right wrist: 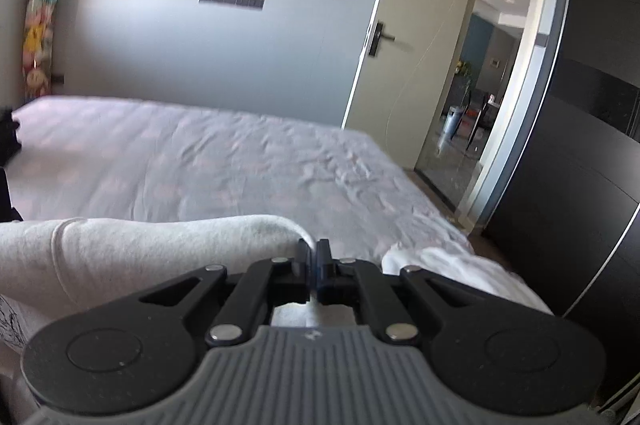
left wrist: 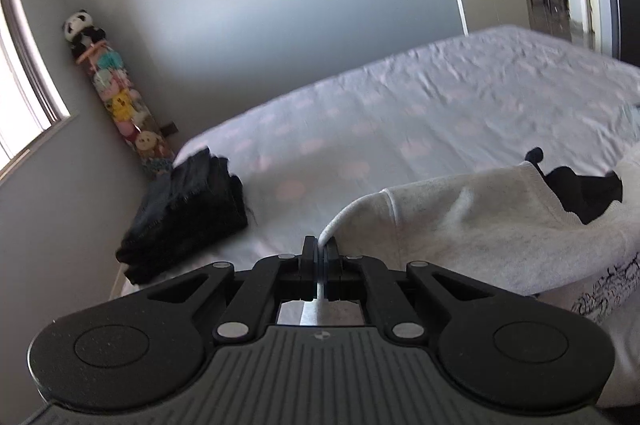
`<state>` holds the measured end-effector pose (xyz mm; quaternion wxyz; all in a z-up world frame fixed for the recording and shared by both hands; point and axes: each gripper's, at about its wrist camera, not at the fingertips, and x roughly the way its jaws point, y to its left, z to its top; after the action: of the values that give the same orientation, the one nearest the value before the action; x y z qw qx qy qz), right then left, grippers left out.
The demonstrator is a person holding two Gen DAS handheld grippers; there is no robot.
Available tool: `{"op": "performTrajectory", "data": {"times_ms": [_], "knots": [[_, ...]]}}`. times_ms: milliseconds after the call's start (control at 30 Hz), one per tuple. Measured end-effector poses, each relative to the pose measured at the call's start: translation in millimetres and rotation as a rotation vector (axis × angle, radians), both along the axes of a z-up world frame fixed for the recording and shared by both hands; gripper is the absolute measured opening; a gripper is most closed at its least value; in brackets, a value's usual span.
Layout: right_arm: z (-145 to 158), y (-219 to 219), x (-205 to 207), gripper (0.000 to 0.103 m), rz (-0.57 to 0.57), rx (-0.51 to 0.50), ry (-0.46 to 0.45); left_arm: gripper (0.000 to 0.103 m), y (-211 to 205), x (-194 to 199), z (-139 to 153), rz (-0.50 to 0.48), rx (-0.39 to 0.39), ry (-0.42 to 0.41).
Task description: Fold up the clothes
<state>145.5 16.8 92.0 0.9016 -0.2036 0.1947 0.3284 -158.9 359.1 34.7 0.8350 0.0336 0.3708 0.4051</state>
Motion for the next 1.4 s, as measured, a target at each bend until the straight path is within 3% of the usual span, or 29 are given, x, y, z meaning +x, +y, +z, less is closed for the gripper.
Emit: {"op": "performTrajectory", "data": {"times_ms": [167, 233, 367, 500, 533, 567, 633, 767, 833, 933, 1067, 1167, 1300, 1333, 1400], "knots": [[-64, 12, 24, 0.003, 0.006, -0.176, 0.167, 0.003, 19, -10, -70, -0.061, -0.124, 0.198], [-103, 12, 15, 0.003, 0.032, -0.268, 0.225, 0.003, 27, -14, -98, -0.086, -0.173, 0.277], [-159, 10, 23, 0.004, 0.071, -0.439, 0.332, 0.004, 38, -10, -130, -0.093, -0.207, 0.343], [-168, 13, 19, 0.012, 0.129, -0.521, 0.336, 0.007, 53, -6, -141, -0.128, -0.261, 0.378], [-161, 14, 17, 0.021, 0.141, -0.510, 0.317, 0.007, 55, -7, -144, -0.132, -0.273, 0.373], [-154, 17, 15, 0.037, 0.162, -0.488, 0.305, 0.007, 58, -8, -144, -0.142, -0.291, 0.364], [-136, 26, 11, 0.044, 0.229, -0.417, 0.289, 0.008, 63, -8, -146, -0.167, -0.324, 0.348], [-122, 67, -1, 0.045, 0.397, -0.311, 0.313, 0.018, 72, -7, -151, -0.216, -0.369, 0.341], [-135, 94, -8, 0.046, 0.472, -0.311, 0.401, 0.020, 77, -7, -150, -0.241, -0.390, 0.329], [-168, 131, -14, 0.047, 0.540, -0.407, 0.484, 0.031, 84, -8, -144, -0.273, -0.430, 0.294], [-206, 153, -6, 0.058, 0.572, -0.537, 0.594, 0.058, 101, -8, -141, -0.270, -0.495, 0.231], [-225, 154, 7, 0.060, 0.564, -0.582, 0.716, 0.058, 117, -6, -144, -0.271, -0.592, 0.170], [-231, 143, 16, 0.059, 0.547, -0.562, 0.816, 0.058, 132, -3, -145, -0.302, -0.722, 0.094], [-232, 140, 17, 0.057, 0.544, -0.555, 0.840, 0.058, 136, -4, -142, -0.310, -0.749, 0.068], [-229, 132, 18, 0.044, 0.539, -0.525, 0.876, 0.059, 145, -4, -137, -0.311, -0.806, 0.009]]}}
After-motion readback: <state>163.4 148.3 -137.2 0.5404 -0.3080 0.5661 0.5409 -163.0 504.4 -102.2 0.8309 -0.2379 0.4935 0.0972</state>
